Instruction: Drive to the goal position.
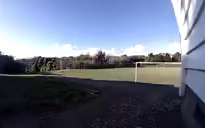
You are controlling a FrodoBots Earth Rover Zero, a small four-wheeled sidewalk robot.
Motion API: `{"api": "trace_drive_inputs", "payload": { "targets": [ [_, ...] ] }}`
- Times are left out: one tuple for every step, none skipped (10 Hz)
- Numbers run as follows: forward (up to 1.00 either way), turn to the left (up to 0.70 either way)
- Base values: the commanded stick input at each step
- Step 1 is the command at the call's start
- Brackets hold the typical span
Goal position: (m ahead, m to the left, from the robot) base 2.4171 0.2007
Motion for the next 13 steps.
{"api": "trace_drive_inputs", "payload": {
  "targets": [
    [0.04,0.00],
    [0.04,0.00],
    [0.04,0.00],
    [0.04,0.00],
    [0.04,0.00],
    [0.04,0.00],
    [0.04,0.00],
    [0.04,0.00],
    [0.04,0.00],
    [0.02,0.00],
    [0.04,0.00],
    [0.04,0.00],
    [0.04,0.00]
  ]
}}
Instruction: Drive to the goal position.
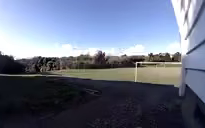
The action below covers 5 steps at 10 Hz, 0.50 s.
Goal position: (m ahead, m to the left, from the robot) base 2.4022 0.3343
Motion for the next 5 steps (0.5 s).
{"api": "trace_drive_inputs", "payload": {
  "targets": [
    [0.04,0.00],
    [0.04,0.00],
    [0.04,0.00],
    [0.04,0.00],
    [0.04,0.00]
  ]
}}
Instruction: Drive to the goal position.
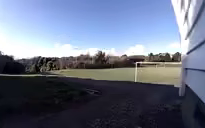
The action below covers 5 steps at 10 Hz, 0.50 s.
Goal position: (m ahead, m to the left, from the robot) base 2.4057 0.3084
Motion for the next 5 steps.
{"api": "trace_drive_inputs", "payload": {
  "targets": [
    [0.04,0.00],
    [0.04,0.00],
    [0.04,0.00],
    [0.04,0.00],
    [0.04,0.00]
  ]
}}
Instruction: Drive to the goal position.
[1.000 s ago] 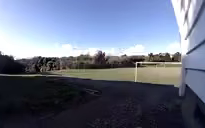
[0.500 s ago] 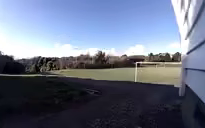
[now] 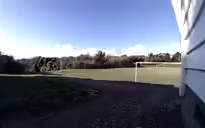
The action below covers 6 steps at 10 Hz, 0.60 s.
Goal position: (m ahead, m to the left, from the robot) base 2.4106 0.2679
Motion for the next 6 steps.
{"api": "trace_drive_inputs", "payload": {
  "targets": [
    [0.04,0.00],
    [0.04,0.00],
    [0.04,0.00],
    [0.04,0.00],
    [0.04,0.00],
    [0.04,0.00]
  ]
}}
